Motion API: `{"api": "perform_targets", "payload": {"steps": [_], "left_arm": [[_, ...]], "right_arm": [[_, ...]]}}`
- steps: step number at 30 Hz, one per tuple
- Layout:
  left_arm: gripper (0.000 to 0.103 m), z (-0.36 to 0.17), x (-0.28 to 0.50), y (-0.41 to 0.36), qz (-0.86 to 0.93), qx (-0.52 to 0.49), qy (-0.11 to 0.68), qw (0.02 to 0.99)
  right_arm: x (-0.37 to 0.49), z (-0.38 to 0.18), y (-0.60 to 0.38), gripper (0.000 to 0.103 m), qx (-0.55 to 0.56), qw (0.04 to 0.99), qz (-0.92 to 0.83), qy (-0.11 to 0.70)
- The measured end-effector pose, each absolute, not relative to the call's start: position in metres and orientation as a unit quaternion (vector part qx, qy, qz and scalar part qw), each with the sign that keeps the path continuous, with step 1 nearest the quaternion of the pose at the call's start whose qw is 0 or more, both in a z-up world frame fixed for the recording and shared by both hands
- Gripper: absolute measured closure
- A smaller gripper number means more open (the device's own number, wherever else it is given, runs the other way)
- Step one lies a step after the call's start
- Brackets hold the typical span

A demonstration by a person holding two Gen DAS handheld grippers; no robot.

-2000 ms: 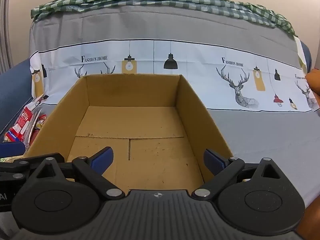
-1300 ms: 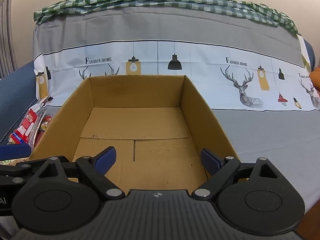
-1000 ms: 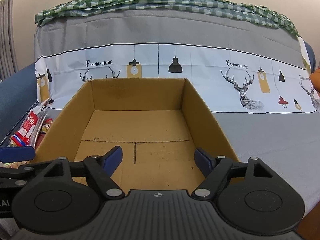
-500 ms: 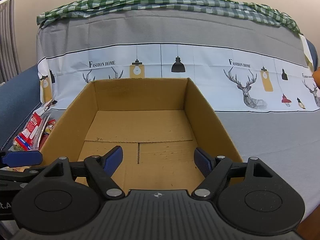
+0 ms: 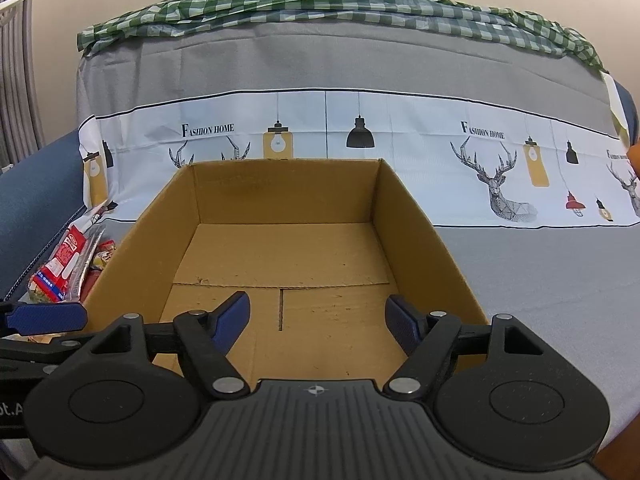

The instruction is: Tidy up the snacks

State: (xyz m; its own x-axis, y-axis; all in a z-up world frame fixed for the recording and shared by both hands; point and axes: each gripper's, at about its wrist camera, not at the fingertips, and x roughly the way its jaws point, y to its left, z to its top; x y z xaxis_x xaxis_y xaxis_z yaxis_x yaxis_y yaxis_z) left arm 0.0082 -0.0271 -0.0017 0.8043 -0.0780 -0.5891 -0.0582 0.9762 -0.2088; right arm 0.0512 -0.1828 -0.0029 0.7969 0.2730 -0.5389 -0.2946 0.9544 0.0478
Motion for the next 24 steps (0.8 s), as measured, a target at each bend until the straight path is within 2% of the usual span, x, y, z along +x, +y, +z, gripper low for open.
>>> {"api": "perform_targets", "payload": {"steps": [12, 17, 24], "left_arm": [[0.025, -0.0017, 0.0089, -0.0272, -0.005, -0.11, 0.315, 0.943], [0.025, -0.0017, 0.0094, -0.0258, -0.003, -0.111, 0.315, 0.942], [0.025, -0.0019, 0.0084, -0.0253, -0.002, -0.111, 0.316, 0.942]], "right_arm": [[0.0508, -0.0023, -0.1825, 0.027, -0.027, 0.947, 0.148, 0.282], [0.051, -0.0026, -0.18, 0.03, -0.039, 0.948, 0.147, 0.281], [0.0512, -0.0035, -0.1779, 0.031, -0.039, 0.946, 0.149, 0.284]]}}
